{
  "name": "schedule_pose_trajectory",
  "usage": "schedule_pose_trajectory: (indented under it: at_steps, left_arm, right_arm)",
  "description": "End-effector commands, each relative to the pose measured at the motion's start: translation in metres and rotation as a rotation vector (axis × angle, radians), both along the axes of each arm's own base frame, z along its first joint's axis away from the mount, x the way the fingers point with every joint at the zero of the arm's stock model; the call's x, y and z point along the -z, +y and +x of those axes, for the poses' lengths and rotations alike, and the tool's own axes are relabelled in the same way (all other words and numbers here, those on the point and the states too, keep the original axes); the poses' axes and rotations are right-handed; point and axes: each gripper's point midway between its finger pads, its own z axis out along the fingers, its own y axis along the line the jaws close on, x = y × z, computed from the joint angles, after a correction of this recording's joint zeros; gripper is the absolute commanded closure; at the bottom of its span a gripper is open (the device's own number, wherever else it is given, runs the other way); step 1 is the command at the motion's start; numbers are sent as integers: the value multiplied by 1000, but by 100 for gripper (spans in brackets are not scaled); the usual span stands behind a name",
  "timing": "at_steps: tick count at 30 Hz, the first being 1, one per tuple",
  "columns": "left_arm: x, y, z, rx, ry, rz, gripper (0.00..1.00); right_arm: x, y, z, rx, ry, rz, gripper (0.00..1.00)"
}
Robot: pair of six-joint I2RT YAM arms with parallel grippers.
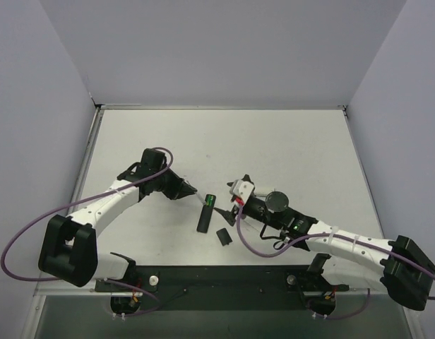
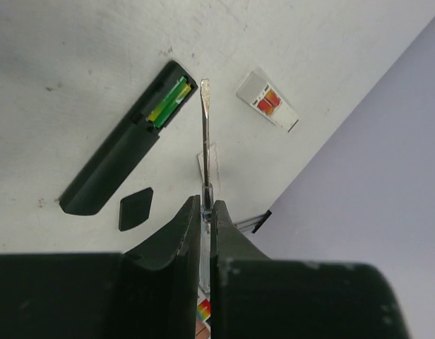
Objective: Unload the batteries from the remote control
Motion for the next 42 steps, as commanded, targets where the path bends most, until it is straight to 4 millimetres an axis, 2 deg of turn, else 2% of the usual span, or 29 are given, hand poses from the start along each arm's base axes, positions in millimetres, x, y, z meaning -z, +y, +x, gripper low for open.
schedule_pose_trajectory:
  at_steps: [1,4,10,19,31,35,36,37,38,40,42]
  left_arm:
    - [-33,-25,-8,96,-63,-79,100]
    - [-40,-29,-8,98,-102,-94,100]
    - [-39,-37,-14,143,-102,-91,100]
    - [-36,-44,-20,171,-81,-104,100]
    - [-30,-46,-29,189,-44,-132,100]
    - [-34,-46,-31,184,-52,-149,100]
    - [-35,-47,-29,185,-62,-153,100]
    - [-35,-47,-30,185,-62,-155,100]
    - [-35,-47,-30,185,-62,-157,100]
    - [-37,-49,-30,195,-69,-164,100]
    - [-36,-49,-31,211,-71,-161,98]
  right_arm:
    - [-27,24,-5,-93,-357,-102,18]
    - [-23,32,-10,-117,-389,-132,18]
    - [-3,41,-15,-146,-429,-214,21]
    - [-2,48,-11,-125,-469,-277,33]
    - [1,59,-7,-104,-512,-332,59]
    - [1,63,-9,-109,-519,-323,66]
    - [-1,58,-4,-62,-515,-327,69]
    - [0,58,-2,-49,-514,-327,73]
    - [-2,58,-1,-39,-518,-324,86]
    - [-6,56,1,-12,-521,-322,99]
    - [-8,54,2,4,-506,-317,100]
